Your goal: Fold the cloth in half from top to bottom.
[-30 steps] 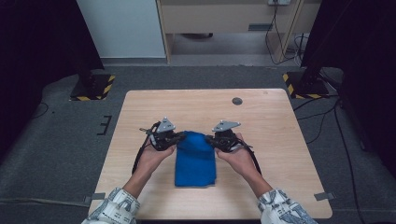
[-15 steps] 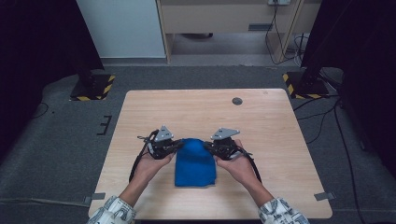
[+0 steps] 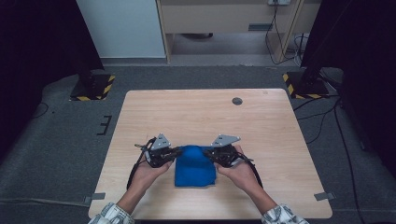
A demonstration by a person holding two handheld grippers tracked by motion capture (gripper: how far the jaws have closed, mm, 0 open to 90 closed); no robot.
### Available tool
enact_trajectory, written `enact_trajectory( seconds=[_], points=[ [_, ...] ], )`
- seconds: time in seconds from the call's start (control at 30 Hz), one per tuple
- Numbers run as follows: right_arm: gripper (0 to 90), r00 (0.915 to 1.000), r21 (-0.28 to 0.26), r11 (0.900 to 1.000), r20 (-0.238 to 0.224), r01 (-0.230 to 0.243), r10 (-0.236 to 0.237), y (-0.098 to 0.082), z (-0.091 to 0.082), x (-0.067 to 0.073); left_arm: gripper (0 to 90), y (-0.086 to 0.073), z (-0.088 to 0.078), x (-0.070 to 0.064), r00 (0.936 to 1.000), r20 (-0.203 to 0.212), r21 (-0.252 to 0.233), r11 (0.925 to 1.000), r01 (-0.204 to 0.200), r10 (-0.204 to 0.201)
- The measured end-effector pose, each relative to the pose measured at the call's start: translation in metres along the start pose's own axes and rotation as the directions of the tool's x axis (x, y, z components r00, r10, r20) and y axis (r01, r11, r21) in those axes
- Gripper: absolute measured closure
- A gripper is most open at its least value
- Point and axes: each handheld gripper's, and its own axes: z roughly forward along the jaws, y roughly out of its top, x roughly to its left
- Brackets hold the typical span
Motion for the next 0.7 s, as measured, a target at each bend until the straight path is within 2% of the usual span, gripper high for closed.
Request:
enact_trajectory(
  seconds=[0.33, 0.47, 0.7],
  points=[
    [83.1, 0.9998, 0.026, 1.000, -0.020, 0.003, -0.002, -0.021, 0.000, 0.007, 81.7, -0.016, 0.001, -0.012, 0.9993, 0.037, 0.033, 0.9994, -0.010, 0.009],
    [82.5, 0.9998, 0.025, 1.000, -0.021, 0.007, -0.007, -0.023, -0.003, 0.007, 79.8, -0.021, 0.002, -0.013, 0.9988, 0.049, 0.037, 0.9993, 0.003, -0.005],
    [81.3, 0.9991, 0.033, 0.999, -0.042, 0.012, -0.011, -0.027, -0.006, 0.012, 78.3, -0.027, -0.001, -0.018, 0.9984, 0.057, 0.054, 0.9985, -0.008, 0.005]
  ],
)
